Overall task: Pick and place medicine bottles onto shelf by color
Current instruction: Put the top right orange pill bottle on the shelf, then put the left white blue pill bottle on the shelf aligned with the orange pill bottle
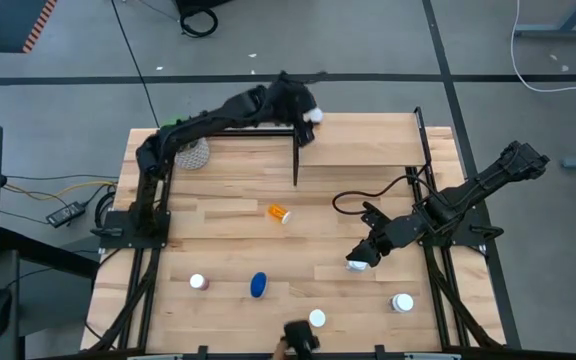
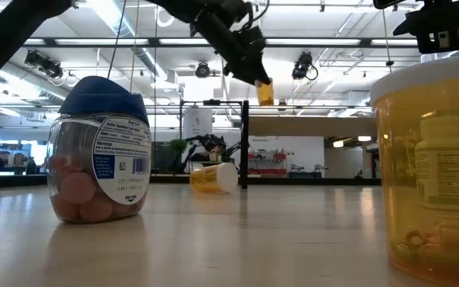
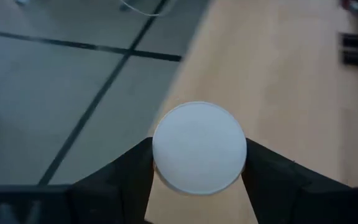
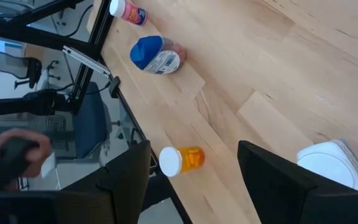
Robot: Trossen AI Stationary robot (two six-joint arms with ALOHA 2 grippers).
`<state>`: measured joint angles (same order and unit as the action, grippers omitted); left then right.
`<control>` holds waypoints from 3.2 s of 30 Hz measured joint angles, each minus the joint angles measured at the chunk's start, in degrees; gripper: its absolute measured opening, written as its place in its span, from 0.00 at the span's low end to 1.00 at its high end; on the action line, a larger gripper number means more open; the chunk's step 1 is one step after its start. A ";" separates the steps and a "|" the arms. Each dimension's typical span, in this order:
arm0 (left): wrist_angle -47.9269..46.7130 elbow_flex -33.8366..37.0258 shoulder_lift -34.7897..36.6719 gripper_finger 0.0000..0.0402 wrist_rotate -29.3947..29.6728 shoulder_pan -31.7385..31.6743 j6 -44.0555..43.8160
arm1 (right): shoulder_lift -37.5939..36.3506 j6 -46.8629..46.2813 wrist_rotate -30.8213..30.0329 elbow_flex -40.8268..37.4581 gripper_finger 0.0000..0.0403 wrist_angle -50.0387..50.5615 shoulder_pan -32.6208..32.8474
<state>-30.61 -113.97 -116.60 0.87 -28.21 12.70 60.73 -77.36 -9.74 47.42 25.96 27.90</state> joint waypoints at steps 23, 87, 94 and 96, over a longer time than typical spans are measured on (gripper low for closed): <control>3.72 0.02 -5.41 0.58 0.69 -2.55 2.09 | 0.02 -1.14 -0.31 0.04 0.62 -0.86 -0.02; -43.88 -16.70 10.77 0.48 -15.77 13.25 -10.74 | 9.12 17.97 6.85 -0.04 0.70 10.69 -4.36; -40.47 -4.95 14.68 0.44 -15.74 17.74 -11.14 | 14.99 17.75 8.11 -0.04 0.85 11.35 -4.15; -35.80 1.36 18.11 0.43 -15.75 18.30 -12.69 | 15.12 16.90 8.10 -0.04 0.89 11.21 -4.00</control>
<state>-66.41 -112.62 -98.49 -14.88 -9.91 0.00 75.85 -60.46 -1.64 47.37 37.17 23.90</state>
